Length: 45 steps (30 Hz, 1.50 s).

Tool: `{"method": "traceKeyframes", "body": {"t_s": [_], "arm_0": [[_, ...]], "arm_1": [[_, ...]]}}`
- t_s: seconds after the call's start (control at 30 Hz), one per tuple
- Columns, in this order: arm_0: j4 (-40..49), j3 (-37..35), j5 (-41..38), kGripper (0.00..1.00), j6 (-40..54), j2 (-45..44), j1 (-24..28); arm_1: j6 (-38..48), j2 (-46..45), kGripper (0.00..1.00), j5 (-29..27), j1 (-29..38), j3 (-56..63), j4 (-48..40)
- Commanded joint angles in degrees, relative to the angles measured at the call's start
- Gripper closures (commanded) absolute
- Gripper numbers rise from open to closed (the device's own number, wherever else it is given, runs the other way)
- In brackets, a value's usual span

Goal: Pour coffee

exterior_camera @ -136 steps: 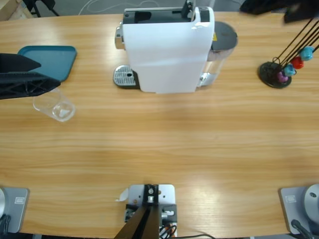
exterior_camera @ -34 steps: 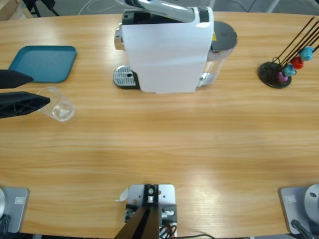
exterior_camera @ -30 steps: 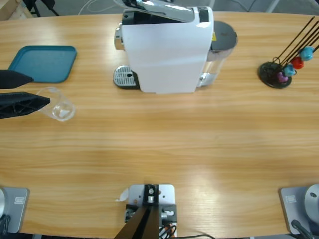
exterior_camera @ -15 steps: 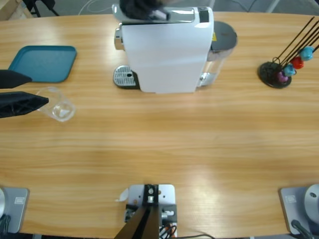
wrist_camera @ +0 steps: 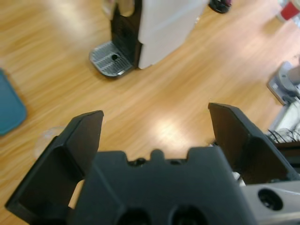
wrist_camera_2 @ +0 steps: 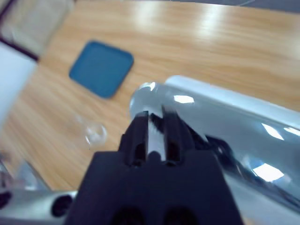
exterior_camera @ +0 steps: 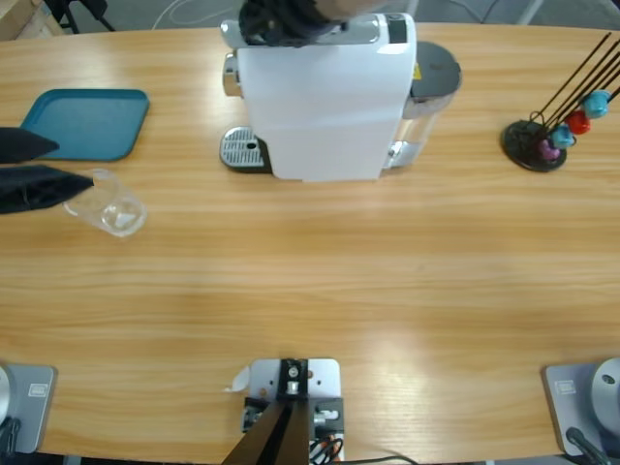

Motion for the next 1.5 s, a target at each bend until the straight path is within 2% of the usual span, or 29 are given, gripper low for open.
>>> {"method": "traceKeyframes", "body": {"t_s": [0.03, 0.13, 0.27, 0.4, 0.57, 0.67, 0.8, 1.0, 1.17, 1.5], "arm_0": [[3.92, -4.72, 8.65, 0.0, 0.86, -1.33, 5.66], [6.01, -3.17, 10.64, 0.0, 3.6, -1.33, 5.66], [4.73, 3.16, 10.97, 0.0, 0.05, -1.95, 5.65], [0.09, 12.56, 19.37, 0.0, -3.78, -8.28, 5.47], [-11.96, 25.64, 21.94, 0.0, -2.48, -15.63, 4.94], [-19.78, 30.91, 19.39, 0.0, 0.12, -14.85, 3.73], [-22.27, 32.09, 16.54, 0.0, 0.96, -12.04, 3.43], [-33.24, 37.15, 16.59, 0.0, -1.43, -3.36, 3.43], [-36.39, 36.52, 17.68, 0.0, -1.76, 5.19, 3.45], [-40.08, 36.36, 18.21, 0.004, -5.03, 13.69, 4.31]], "arm_1": [[-10.81, -15.08, 0.0, 3.19, 1.19, -7.27, 10.43], [-12.46, -21.0, 0.0, 2.92, 1.19, -2.58, 14.42], [-11.18, -30.32, 0.0, 2.73, 1.55, 9.5, 17.56], [-9.21, -37.68, 0.0, 2.47, 1.9, 15.14, 21.31], [-7.28, -40.49, 0.0, 2.13, 1.9, 18.46, 24.07], [-6.65, -39.14, 0.0, 1.92, 1.9, 18.74, 24.05], [-6.59, -35.78, 0.0, 1.78, 1.9, 18.64, 21.78], [-6.59, -32.81, 0.0, 0.88, 1.9, 17.76, 19.48], [-6.59, -31.3, 0.0, 1.04, 1.9, 17.73, 18.55], [-6.66, -29.02, 0.0, 1.22, 0.7, 17.74, 17.09]]}}
